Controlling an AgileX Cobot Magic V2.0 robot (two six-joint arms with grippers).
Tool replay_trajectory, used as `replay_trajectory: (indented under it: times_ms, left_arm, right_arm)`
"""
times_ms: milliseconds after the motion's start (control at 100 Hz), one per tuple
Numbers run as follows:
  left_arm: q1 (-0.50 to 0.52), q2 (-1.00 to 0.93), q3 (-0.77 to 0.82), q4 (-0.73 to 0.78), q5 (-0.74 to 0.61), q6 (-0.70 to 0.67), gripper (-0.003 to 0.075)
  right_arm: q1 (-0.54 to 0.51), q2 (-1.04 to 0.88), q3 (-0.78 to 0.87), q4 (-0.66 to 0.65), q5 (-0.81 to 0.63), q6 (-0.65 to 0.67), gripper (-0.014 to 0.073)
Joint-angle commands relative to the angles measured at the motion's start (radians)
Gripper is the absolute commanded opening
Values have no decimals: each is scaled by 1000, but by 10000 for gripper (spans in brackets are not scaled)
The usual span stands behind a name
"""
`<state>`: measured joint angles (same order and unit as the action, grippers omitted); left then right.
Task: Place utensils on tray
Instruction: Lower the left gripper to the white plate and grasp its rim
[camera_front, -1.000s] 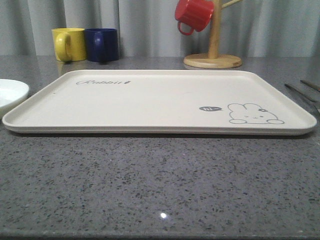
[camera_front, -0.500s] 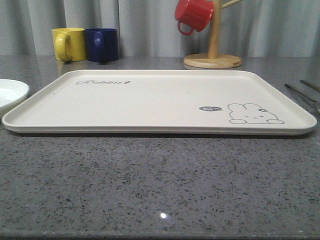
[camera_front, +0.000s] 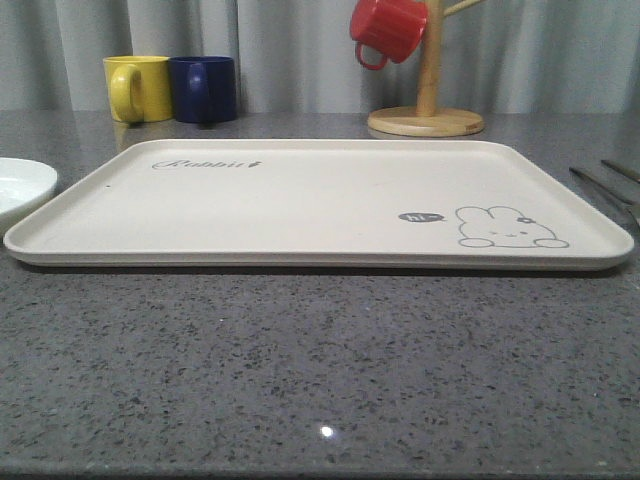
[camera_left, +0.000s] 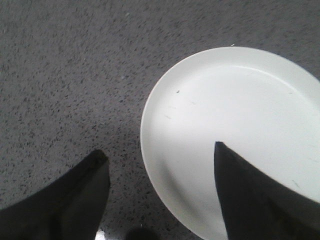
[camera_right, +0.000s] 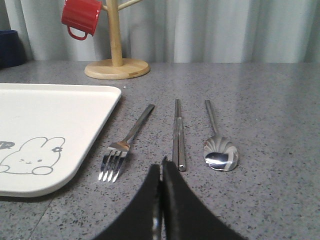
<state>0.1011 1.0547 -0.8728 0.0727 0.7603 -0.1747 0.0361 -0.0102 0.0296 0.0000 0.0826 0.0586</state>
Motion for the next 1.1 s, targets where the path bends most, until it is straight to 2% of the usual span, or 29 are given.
replay_trajectory:
  times_ms: [0, 240, 520, 620, 750, 860, 1090]
  left_arm:
    - [35, 98, -108, -12, 56, -14, 440]
    - [61, 377, -276, -32, 254, -14, 440]
    - [61, 525, -364, -32, 284, -14, 433]
    - [61, 535, -363, -32, 297, -14, 344]
    - [61, 537, -363, -32, 299, -14, 130]
    - [61, 537, -363, -32, 305, -14, -15]
    - [91, 521, -408, -41, 325, -14, -19]
  right_arm:
    - [-8, -18, -2, 0, -83, 1, -69]
    - [-8, -18, -2, 0, -83, 1, -69]
    - [-8, -18, -2, 0, -83, 1, -69]
    - [-8, -18, -2, 0, -83, 1, -69]
    - [-8, -18, -2, 0, -83, 1, -69]
    - [-8, -18, -2, 0, -83, 1, -69]
    - [-8, -18, -2, 0, -83, 1, -69]
